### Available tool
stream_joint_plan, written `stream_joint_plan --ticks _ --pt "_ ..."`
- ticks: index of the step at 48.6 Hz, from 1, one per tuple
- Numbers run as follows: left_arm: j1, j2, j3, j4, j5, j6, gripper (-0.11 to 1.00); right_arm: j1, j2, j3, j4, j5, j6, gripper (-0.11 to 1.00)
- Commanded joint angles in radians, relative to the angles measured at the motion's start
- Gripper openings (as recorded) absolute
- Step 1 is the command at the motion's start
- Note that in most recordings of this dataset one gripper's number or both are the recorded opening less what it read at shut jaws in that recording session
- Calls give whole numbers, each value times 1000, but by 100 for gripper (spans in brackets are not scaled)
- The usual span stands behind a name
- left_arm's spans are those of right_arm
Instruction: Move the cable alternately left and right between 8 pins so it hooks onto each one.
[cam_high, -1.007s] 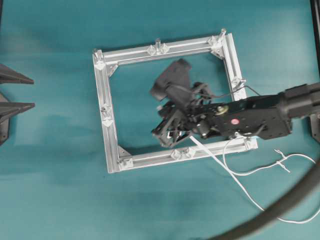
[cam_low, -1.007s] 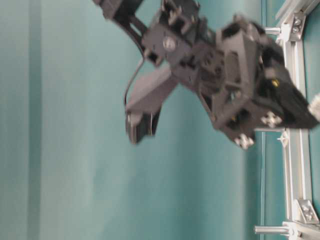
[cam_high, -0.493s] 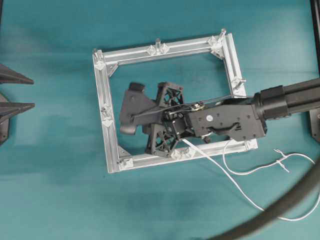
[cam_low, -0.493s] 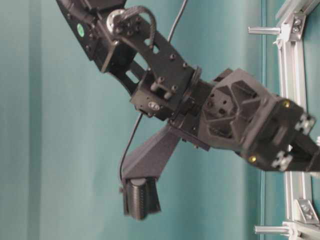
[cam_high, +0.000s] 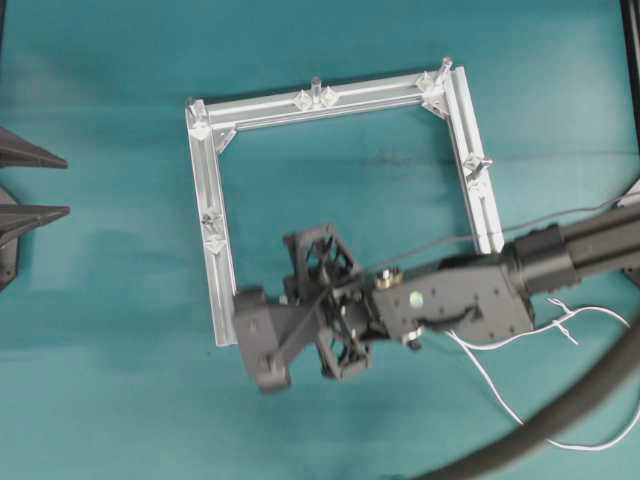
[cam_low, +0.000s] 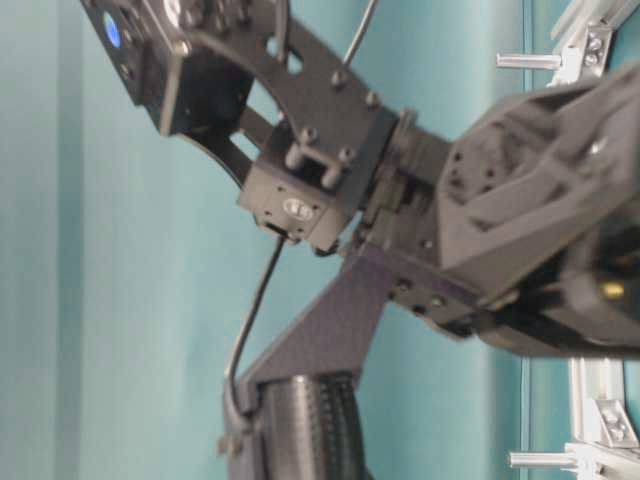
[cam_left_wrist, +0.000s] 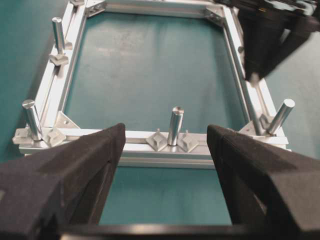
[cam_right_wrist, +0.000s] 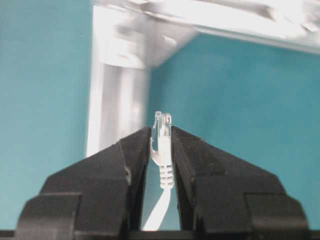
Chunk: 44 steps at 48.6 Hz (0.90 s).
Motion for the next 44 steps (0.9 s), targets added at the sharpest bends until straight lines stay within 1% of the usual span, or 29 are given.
stream_joint_plan --ticks 1,7,11,15,21,27,30,33,37,38,44 --pt "-2 6 -23 2 -8 -8 74 38 -12 -44 2 3 -18 16" --pt "-2 8 -23 2 -8 -8 74 92 9 -80 2 32 -55 16" --pt "-2 8 -23 3 -8 -8 74 109 28 -109 2 40 -57 16" --pt "-2 8 -23 3 -8 -8 74 114 54 -158 2 55 -51 16" --pt "-2 8 -23 3 -8 -8 74 110 114 -264 2 110 -49 16" --pt "-2 8 -21 2 -8 -8 74 109 202 -411 6 201 -48 16" --pt "-2 8 -21 3 -8 -8 74 106 245 -485 21 230 -31 16" --pt "-2 8 -21 2 -8 -8 74 98 284 -558 48 255 -2 16" --pt "-2 8 -21 2 -8 -8 74 84 330 -646 78 275 52 16" --pt "-2 8 -21 3 -9 -8 74 80 345 -678 86 284 77 16" --pt "0 8 -21 3 -9 -8 74 55 397 -787 91 330 164 16"
